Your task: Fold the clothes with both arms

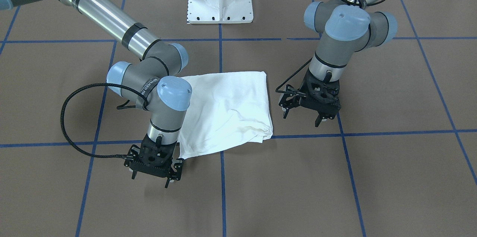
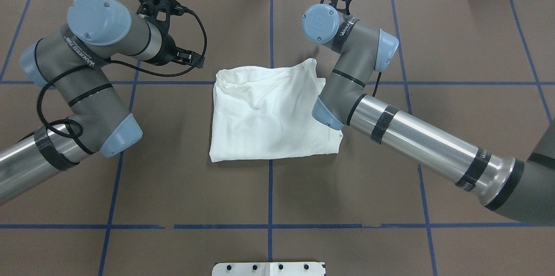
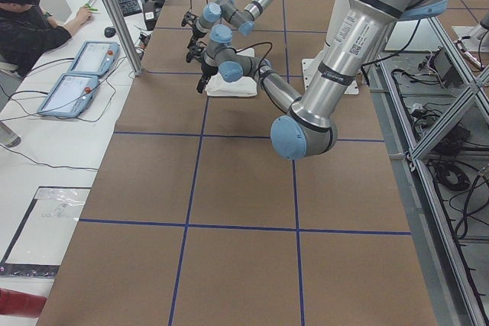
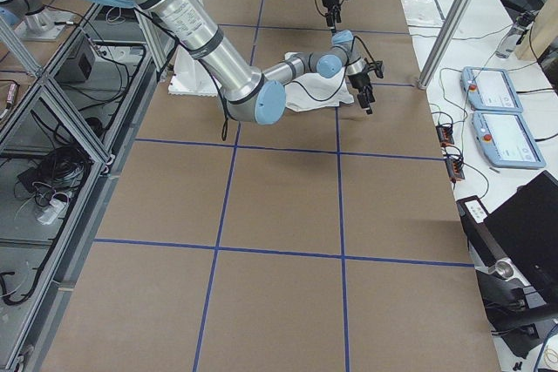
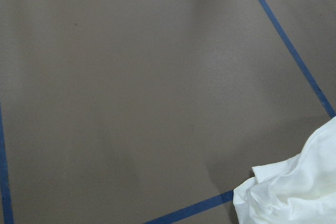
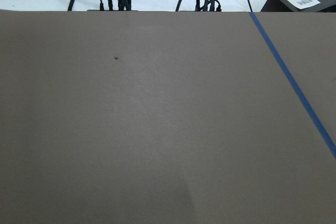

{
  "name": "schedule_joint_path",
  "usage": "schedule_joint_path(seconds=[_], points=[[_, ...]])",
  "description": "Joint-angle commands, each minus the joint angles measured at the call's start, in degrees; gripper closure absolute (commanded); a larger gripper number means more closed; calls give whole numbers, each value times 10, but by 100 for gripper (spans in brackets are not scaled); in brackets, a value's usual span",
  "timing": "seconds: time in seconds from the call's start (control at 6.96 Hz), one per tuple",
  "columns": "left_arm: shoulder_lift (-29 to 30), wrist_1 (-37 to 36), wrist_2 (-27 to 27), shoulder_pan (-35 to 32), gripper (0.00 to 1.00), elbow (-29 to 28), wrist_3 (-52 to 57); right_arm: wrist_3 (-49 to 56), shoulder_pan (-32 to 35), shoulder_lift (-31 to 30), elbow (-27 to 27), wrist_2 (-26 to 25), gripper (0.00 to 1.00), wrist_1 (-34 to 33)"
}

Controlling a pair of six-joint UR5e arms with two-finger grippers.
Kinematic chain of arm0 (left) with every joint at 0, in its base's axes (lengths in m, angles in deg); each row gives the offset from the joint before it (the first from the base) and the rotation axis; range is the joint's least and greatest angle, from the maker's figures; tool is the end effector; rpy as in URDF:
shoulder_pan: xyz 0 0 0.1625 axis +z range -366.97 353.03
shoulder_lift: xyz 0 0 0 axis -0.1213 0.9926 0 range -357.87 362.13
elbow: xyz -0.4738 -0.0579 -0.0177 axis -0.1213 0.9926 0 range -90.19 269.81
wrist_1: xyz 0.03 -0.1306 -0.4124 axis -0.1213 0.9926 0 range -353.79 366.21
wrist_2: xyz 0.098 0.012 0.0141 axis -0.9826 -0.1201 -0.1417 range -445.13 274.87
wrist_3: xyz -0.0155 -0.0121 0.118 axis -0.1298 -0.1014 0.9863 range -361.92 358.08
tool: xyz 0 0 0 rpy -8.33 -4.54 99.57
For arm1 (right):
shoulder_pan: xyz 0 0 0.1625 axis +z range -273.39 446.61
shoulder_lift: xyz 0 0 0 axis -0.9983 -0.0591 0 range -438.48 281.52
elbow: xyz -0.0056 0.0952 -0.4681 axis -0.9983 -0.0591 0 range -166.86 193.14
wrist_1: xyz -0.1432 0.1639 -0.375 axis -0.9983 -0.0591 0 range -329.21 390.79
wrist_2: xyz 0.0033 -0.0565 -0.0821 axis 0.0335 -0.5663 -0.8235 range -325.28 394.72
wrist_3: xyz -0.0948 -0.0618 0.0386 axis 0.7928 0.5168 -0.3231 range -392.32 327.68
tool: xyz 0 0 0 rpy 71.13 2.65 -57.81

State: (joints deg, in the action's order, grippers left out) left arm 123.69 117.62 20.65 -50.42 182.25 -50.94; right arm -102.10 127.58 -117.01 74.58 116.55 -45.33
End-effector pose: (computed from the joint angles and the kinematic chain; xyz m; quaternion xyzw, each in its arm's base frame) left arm 0.4705 -0.5844 0.3219 0.2195 0.4228 0.0449 0.8781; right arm -0.5845 -0.7065 0.3343 0.2185 -0.2367 0.1926 0.9269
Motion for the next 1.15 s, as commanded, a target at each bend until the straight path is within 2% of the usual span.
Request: schedule_joint_path(seconds=[0.0, 0.29, 0.43, 0.86, 1.01], points=[[12, -5, -8, 53, 0, -3, -83, 17, 11, -3, 63, 86, 0, -4], [12, -8, -92, 127, 0, -4, -99, 17, 11, -40, 121, 88, 0, -4], [20, -9, -92, 130, 0, -17, -100, 18, 11, -46, 129, 88, 0, -4], [103, 2, -107, 102, 0, -146, -150, 18, 11, -53, 131, 88, 0, -3], [146, 42, -144, 91, 0, -236, -164, 18, 11, -56, 130, 88, 0, -3]])
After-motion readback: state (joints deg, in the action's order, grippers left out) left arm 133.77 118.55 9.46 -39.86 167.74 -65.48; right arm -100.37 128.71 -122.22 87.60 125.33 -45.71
